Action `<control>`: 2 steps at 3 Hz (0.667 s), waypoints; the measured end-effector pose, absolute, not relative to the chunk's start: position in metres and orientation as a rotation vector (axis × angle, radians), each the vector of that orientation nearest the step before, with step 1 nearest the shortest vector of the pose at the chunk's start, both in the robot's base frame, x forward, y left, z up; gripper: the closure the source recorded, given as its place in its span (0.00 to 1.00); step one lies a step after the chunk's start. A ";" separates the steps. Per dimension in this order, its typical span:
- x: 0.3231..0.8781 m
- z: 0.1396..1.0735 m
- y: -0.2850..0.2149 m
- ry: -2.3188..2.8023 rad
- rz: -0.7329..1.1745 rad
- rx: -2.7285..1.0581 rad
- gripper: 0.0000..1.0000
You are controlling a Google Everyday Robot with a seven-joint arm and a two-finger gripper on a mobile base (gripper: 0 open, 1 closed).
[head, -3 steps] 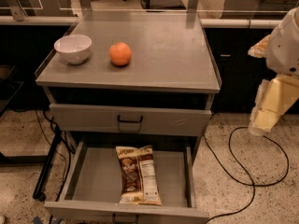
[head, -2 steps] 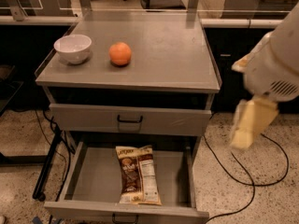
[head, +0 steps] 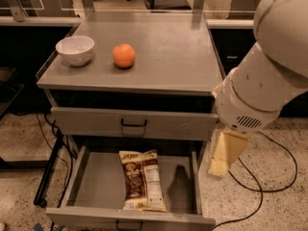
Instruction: Pick brown chip bag from middle drawer and place on counter
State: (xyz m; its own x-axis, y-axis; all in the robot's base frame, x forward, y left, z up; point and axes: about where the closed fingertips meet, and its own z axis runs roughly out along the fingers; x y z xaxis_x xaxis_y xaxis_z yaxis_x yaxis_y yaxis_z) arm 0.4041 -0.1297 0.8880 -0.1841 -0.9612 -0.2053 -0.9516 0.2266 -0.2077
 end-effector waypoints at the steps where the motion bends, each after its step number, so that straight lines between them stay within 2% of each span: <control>1: 0.397 0.853 -0.113 2.225 0.000 -1.805 0.00; 2: 0.394 0.801 -0.085 2.229 0.078 -1.798 0.00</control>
Offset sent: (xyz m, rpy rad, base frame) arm -0.0070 0.0875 -0.1589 0.1291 0.0875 0.0084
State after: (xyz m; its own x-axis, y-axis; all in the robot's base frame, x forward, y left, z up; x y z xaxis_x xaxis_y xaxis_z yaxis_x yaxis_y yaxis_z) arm 0.3938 -0.0847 0.8011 -0.1894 -0.9507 -0.2457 -0.9654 0.2259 -0.1299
